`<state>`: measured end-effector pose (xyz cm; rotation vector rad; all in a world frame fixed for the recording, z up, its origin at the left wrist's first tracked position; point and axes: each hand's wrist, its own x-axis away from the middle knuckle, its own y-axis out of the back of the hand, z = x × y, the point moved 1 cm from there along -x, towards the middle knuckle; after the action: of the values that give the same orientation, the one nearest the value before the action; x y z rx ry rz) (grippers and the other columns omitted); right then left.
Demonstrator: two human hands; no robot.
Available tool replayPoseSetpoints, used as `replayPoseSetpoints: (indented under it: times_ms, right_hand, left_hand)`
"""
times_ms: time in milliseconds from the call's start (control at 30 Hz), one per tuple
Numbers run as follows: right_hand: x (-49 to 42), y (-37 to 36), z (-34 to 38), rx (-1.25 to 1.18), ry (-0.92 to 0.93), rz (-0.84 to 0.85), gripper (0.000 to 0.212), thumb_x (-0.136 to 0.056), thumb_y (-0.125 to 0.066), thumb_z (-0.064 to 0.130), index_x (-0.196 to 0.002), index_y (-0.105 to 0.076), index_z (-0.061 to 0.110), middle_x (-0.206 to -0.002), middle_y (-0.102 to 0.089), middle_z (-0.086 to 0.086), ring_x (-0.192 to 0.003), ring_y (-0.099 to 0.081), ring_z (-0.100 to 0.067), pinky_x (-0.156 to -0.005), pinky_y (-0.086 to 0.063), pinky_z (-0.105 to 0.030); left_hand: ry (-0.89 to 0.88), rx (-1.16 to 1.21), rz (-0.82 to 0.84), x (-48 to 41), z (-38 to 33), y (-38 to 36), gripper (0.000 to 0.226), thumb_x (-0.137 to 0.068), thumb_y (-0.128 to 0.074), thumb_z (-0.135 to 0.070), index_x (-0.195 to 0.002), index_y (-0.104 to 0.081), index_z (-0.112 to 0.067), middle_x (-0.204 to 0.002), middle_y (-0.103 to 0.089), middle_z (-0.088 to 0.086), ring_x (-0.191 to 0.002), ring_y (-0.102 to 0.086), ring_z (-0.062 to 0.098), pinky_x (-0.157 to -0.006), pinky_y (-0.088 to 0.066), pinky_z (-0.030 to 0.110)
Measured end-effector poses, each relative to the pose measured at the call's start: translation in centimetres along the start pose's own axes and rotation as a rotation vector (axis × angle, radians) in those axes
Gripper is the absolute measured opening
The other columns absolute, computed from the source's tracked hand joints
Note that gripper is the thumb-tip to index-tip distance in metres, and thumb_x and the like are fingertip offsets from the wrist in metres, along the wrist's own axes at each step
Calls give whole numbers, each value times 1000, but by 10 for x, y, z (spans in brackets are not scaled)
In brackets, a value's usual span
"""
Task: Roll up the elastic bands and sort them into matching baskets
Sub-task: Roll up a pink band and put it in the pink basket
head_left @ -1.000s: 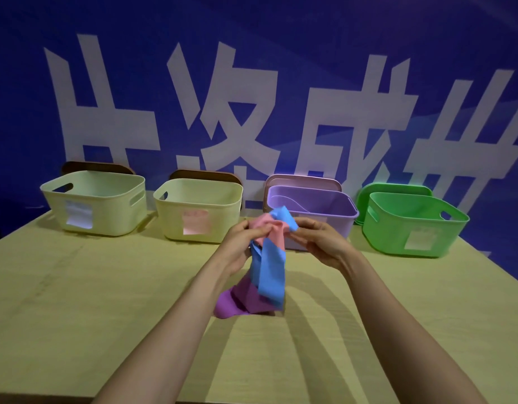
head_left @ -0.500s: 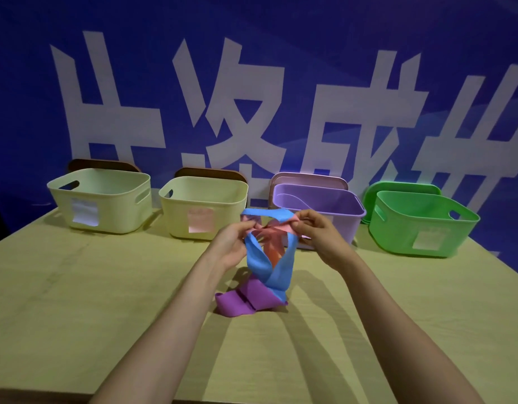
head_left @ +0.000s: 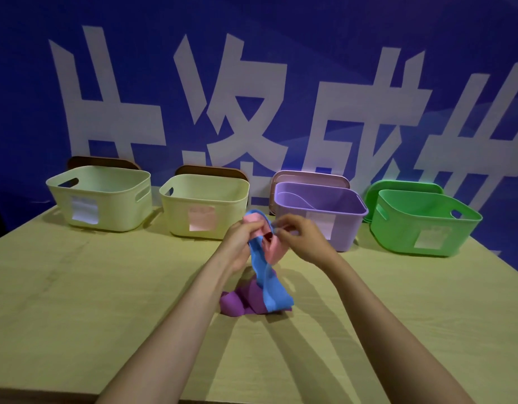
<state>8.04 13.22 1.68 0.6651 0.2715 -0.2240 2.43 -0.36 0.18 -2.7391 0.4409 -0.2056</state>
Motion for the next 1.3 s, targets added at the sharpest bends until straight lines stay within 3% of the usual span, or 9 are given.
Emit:
replayPoseSetpoints:
  times_ms: [167, 267, 367, 467, 567, 767, 1033, 1233, 1300]
  right_hand:
    - [8, 0, -11, -186, -138, 71, 28, -89, -58, 48, -96, -69, 23, -94, -70, -2, -88, -64, -17, -79, -56, -33]
    - [11, 3, -13, -117, -92, 34, 6, -85, -70, 24, -83, -65, 26, -81, -67, 5, -74, -61, -10, -70, -52, -28]
    - [11, 8, -12, -397, -165, -83, 26, -88, -51, -5, -83, -62, 18, -74, -63, 2, -62, -55, -6, -60, -45, -23]
    - [11, 17, -3, -731, -240, -54, 29, -89, -43, -9, -92, -62, 13, -75, -65, 1, -62, -58, -11, -53, -48, -21]
    - [11, 21, -2, -798, -259, 27, 28, -87, -43, -8, -98, -61, 11, -81, -64, -3, -65, -58, -14, -54, -47, -21]
    - [12, 23, -17, -830, -291, 98, 25, -87, -55, -4, -104, -63, 12, -90, -66, -3, -73, -61, -13, -64, -49, -22]
    - [9, 13, -18, -870, -408, 19, 33, -87, -43, -11, -105, -60, 11, -90, -62, -7, -66, -56, -14, -54, -47, -20]
    - [2, 7, -9, -788, -431, 4, 16, -91, -48, 12, -88, -63, 15, -82, -64, -5, -70, -59, -18, -56, -46, -25]
    - [0, 2, -14, -629, -412, -25, 12, -94, -53, 17, -85, -62, 15, -80, -64, -6, -70, -59, -19, -55, -46, -24]
  left_hand:
    - [53, 95, 65, 0, -5, 5, 16, -91, -55, -2, -76, -60, -7, -63, -64, 1, -64, -61, 10, -67, -49, 19]
    - [43, -7, 100, 0, -6, 4, 10, -88, -55, 2, -82, -62, -2, -67, -67, 5, -62, -64, 11, -62, -52, 20]
    - [76, -113, 152, 4, -2, -2, 20, -78, -64, 3, -98, -64, 1, -85, -67, 15, -72, -65, 23, -75, -51, 33]
    - [133, -190, 255, 6, 3, -4, 26, -79, -70, -7, -104, -68, -1, -99, -69, 13, -89, -65, 24, -84, -44, 36]
    - [157, -175, 220, 4, 5, -5, 14, -89, -55, 0, -97, -66, -2, -91, -67, 11, -80, -64, 18, -77, -50, 27]
    - [193, -146, 190, 2, 2, -1, 19, -92, -45, 1, -91, -63, -4, -70, -66, 8, -56, -64, 16, -55, -55, 27]
    - [160, 184, 325, 6, 2, 4, 24, -88, -43, 4, -91, -67, 4, -85, -69, 13, -77, -66, 19, -76, -50, 27]
    - [163, 96, 272, 8, 10, -8, 21, -95, -47, -16, -105, -63, -8, -74, -68, 4, -61, -62, 13, -48, -46, 21]
    - [213, 132, 281, 8, 8, -9, 17, -96, -49, -17, -100, -64, -10, -77, -69, 6, -66, -65, 15, -58, -52, 24]
